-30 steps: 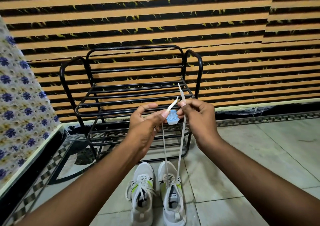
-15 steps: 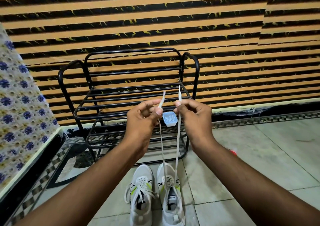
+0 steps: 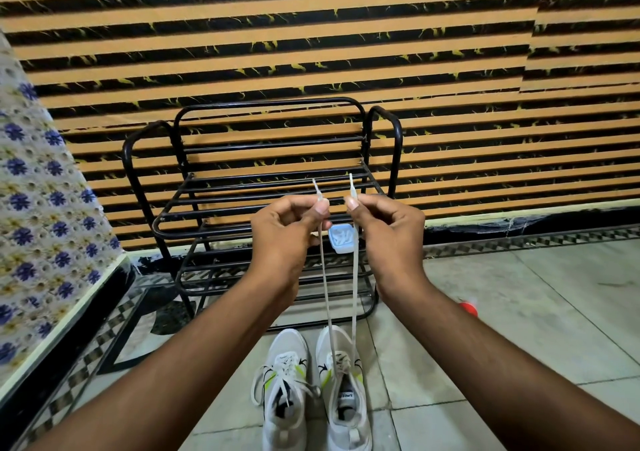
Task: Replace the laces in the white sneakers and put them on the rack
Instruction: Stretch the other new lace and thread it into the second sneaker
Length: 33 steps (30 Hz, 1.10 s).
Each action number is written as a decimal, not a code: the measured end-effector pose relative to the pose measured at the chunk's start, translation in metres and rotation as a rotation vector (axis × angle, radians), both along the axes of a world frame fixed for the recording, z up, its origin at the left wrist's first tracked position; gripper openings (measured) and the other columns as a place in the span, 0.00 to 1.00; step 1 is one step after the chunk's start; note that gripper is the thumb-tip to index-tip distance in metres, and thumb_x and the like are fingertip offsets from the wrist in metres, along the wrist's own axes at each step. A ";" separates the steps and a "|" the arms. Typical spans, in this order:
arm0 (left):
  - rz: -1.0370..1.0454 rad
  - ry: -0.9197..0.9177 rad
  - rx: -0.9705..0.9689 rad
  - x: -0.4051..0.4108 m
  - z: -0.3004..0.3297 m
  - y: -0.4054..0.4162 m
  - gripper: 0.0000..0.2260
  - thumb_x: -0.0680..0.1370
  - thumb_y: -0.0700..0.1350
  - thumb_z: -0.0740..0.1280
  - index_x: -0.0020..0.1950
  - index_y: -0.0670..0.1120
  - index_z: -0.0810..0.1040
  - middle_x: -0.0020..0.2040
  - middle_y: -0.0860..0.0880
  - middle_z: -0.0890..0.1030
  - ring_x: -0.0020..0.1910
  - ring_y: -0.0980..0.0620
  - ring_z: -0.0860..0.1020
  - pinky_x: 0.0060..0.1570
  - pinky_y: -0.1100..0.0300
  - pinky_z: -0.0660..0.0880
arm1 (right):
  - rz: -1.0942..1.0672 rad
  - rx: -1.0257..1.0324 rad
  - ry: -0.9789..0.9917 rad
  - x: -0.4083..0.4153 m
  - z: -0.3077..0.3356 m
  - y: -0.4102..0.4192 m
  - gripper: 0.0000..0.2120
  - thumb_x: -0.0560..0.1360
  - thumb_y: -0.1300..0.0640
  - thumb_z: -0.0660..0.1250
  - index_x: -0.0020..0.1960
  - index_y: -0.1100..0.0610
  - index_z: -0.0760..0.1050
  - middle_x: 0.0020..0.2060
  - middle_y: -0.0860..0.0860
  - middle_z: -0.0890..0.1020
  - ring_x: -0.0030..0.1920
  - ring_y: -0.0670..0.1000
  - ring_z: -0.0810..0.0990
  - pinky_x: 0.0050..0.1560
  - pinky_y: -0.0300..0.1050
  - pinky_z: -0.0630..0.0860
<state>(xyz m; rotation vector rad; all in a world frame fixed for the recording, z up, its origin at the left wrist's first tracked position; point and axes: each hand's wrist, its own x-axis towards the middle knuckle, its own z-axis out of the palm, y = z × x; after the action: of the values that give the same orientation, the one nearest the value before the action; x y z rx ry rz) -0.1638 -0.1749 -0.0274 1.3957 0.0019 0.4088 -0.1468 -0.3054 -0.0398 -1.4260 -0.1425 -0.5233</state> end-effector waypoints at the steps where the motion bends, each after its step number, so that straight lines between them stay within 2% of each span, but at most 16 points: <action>1: 0.002 0.006 0.004 0.000 0.001 -0.001 0.04 0.79 0.40 0.73 0.52 0.40 0.84 0.42 0.46 0.85 0.38 0.55 0.82 0.34 0.65 0.77 | -0.001 -0.001 0.006 0.000 0.001 0.000 0.05 0.76 0.58 0.74 0.51 0.56 0.86 0.43 0.47 0.87 0.49 0.43 0.85 0.56 0.50 0.82; 4: -0.006 0.006 0.008 -0.001 0.002 -0.004 0.03 0.79 0.40 0.73 0.50 0.40 0.85 0.40 0.46 0.83 0.37 0.58 0.81 0.35 0.65 0.77 | 0.004 0.009 0.015 -0.001 0.003 0.001 0.05 0.76 0.57 0.74 0.51 0.56 0.86 0.44 0.46 0.87 0.49 0.44 0.85 0.56 0.52 0.83; 8: -0.002 0.018 -0.029 -0.002 0.004 -0.007 0.03 0.78 0.38 0.73 0.50 0.39 0.84 0.39 0.47 0.84 0.35 0.59 0.82 0.34 0.66 0.77 | -0.001 0.068 -0.010 -0.002 0.004 0.002 0.05 0.75 0.61 0.75 0.50 0.57 0.86 0.42 0.49 0.87 0.46 0.46 0.86 0.52 0.46 0.83; 11: -0.006 0.036 -0.054 -0.002 0.006 -0.011 0.02 0.78 0.38 0.73 0.49 0.39 0.85 0.41 0.46 0.84 0.35 0.60 0.82 0.32 0.66 0.76 | -0.015 0.068 -0.036 -0.004 0.003 0.002 0.03 0.75 0.63 0.75 0.48 0.57 0.86 0.40 0.50 0.87 0.45 0.48 0.86 0.51 0.50 0.84; 17: -0.022 0.025 -0.012 -0.003 0.006 -0.014 0.02 0.78 0.38 0.73 0.47 0.43 0.85 0.44 0.51 0.88 0.41 0.61 0.85 0.36 0.65 0.78 | 0.005 0.063 -0.042 -0.005 0.003 0.004 0.03 0.75 0.61 0.75 0.47 0.56 0.86 0.42 0.50 0.87 0.47 0.50 0.86 0.53 0.56 0.83; 22: 0.004 0.047 0.011 -0.005 0.004 -0.010 0.01 0.78 0.42 0.75 0.48 0.45 0.86 0.47 0.53 0.88 0.44 0.62 0.84 0.45 0.56 0.78 | 0.016 0.074 -0.043 -0.007 0.003 0.003 0.02 0.74 0.62 0.75 0.46 0.57 0.86 0.42 0.51 0.86 0.47 0.50 0.85 0.53 0.58 0.83; 27: 0.002 0.041 0.006 -0.007 0.003 -0.009 0.00 0.77 0.43 0.75 0.47 0.47 0.86 0.47 0.51 0.88 0.48 0.58 0.83 0.49 0.52 0.76 | 0.048 0.082 -0.064 -0.008 0.003 0.004 0.03 0.74 0.63 0.75 0.46 0.57 0.86 0.44 0.53 0.86 0.48 0.53 0.85 0.54 0.60 0.82; 33: 0.014 0.051 0.001 -0.008 0.003 -0.009 0.01 0.77 0.43 0.76 0.47 0.47 0.86 0.47 0.52 0.88 0.45 0.61 0.84 0.50 0.52 0.77 | 0.059 0.087 -0.056 -0.009 0.004 0.004 0.03 0.74 0.63 0.75 0.46 0.56 0.86 0.45 0.53 0.85 0.48 0.52 0.85 0.54 0.58 0.83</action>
<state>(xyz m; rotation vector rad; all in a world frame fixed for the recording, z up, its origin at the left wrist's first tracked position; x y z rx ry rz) -0.1713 -0.1834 -0.0241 1.4071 0.0531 0.3847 -0.1558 -0.3012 -0.0362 -1.3187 -0.2030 -0.5150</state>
